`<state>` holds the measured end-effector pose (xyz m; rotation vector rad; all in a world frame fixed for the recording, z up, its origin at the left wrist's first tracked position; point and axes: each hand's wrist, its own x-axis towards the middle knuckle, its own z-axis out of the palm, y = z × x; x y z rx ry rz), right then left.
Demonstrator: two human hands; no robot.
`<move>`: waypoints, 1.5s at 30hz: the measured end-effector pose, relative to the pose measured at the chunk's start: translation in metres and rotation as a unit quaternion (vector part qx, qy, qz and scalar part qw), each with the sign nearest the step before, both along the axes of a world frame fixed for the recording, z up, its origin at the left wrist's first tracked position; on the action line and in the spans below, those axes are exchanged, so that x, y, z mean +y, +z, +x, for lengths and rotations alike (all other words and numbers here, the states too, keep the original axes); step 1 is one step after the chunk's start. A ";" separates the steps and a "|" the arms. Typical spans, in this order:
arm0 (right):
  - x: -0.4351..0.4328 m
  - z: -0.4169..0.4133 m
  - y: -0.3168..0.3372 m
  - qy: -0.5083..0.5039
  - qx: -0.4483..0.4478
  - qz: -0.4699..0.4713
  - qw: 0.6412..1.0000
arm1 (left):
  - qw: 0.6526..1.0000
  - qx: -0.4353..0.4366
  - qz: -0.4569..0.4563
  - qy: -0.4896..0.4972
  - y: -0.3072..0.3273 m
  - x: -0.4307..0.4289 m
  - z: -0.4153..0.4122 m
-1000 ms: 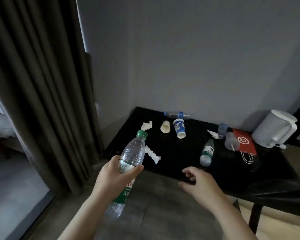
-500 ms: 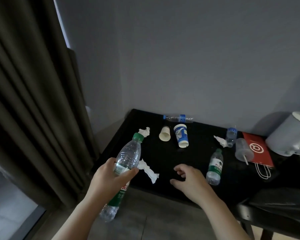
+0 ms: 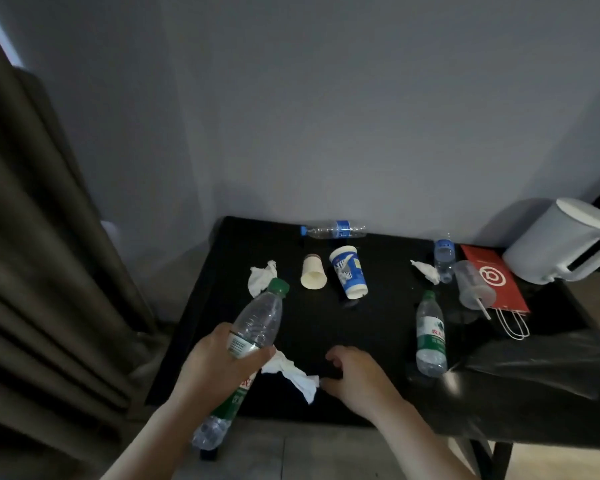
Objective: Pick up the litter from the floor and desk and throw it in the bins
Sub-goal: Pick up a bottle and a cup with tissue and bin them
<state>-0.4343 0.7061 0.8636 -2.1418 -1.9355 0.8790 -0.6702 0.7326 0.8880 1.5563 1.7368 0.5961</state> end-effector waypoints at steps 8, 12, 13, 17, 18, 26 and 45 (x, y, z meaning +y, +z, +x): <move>0.038 -0.044 -0.036 -0.057 -0.013 -0.060 0.996 | 0.999 -0.011 -0.039 -0.035 -0.025 0.057 -0.056; 0.054 -0.058 -0.057 -0.063 -0.021 -0.082 0.994 | 0.997 0.002 -0.057 -0.052 -0.040 0.073 -0.070; 0.058 -0.060 -0.063 -0.060 -0.027 -0.086 0.994 | 0.997 0.005 -0.062 -0.055 -0.042 0.076 -0.072; 0.069 -0.060 -0.086 -0.062 -0.043 -0.103 0.992 | 0.996 0.032 -0.079 -0.036 -0.051 0.089 -0.078; 0.072 -0.059 -0.092 -0.065 -0.046 -0.104 0.991 | 0.995 0.038 -0.086 -0.031 -0.054 0.091 -0.078; 0.100 -0.049 -0.125 -0.040 -0.063 -0.122 0.990 | 0.991 0.063 -0.118 -0.012 -0.065 0.119 -0.067; 0.248 -0.063 -0.108 -0.026 0.029 -0.008 0.999 | 0.987 0.061 -0.126 0.078 -0.058 0.147 -0.064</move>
